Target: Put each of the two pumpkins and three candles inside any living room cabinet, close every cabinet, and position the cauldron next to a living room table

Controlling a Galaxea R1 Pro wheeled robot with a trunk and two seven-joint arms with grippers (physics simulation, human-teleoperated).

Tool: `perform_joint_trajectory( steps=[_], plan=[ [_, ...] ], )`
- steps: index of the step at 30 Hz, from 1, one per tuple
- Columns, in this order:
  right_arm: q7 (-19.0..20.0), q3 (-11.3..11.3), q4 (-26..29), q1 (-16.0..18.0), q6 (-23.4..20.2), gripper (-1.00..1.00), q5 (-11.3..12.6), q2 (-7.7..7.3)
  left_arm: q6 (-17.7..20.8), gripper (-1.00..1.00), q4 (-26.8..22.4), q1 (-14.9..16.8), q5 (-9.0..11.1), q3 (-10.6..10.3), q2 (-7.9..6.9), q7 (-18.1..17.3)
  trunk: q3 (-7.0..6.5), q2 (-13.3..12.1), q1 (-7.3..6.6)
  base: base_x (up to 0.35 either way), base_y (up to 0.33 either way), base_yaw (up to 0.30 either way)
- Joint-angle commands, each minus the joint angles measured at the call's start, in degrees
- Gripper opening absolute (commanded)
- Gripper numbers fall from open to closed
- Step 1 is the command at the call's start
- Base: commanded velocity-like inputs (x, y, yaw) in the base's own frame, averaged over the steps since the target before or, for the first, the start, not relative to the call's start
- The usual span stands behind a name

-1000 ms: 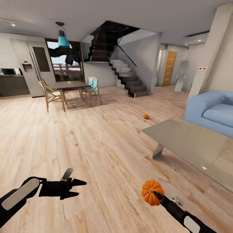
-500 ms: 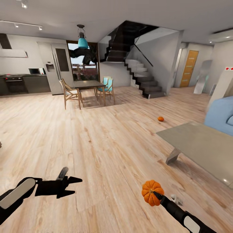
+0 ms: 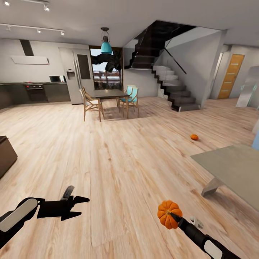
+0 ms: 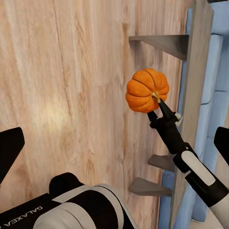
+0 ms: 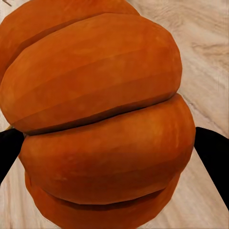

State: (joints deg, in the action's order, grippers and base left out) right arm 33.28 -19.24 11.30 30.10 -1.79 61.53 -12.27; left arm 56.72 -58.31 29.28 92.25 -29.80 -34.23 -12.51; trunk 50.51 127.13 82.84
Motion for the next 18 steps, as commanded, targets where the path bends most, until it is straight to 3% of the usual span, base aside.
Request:
perform_joint_trajectory(
  steps=[1,9,18],
  plan=[
    [0.1,-0.1,0.0,0.1,-0.2,-1.00,0.7,-0.03,0.0,1.00,0.0,0.1,-0.4,-0.2,-0.05,-0.6,0.05,0.0,0.02,0.330,0.000,0.008],
    [0.1,-0.1,0.0,0.1,1.1,-1.00,0.7,0.49,0.0,1.00,0.0,0.1,-0.4,-0.2,-0.05,-0.6,0.05,0.0,0.02,0.330,0.000,0.020],
    [0.3,-1.3,0.0,0.1,2.5,-1.00,0.8,0.71,0.0,1.00,0.0,0.1,-0.4,-0.1,-0.05,-0.6,0.05,0.0,0.02,0.329,0.000,0.185]
  ],
)
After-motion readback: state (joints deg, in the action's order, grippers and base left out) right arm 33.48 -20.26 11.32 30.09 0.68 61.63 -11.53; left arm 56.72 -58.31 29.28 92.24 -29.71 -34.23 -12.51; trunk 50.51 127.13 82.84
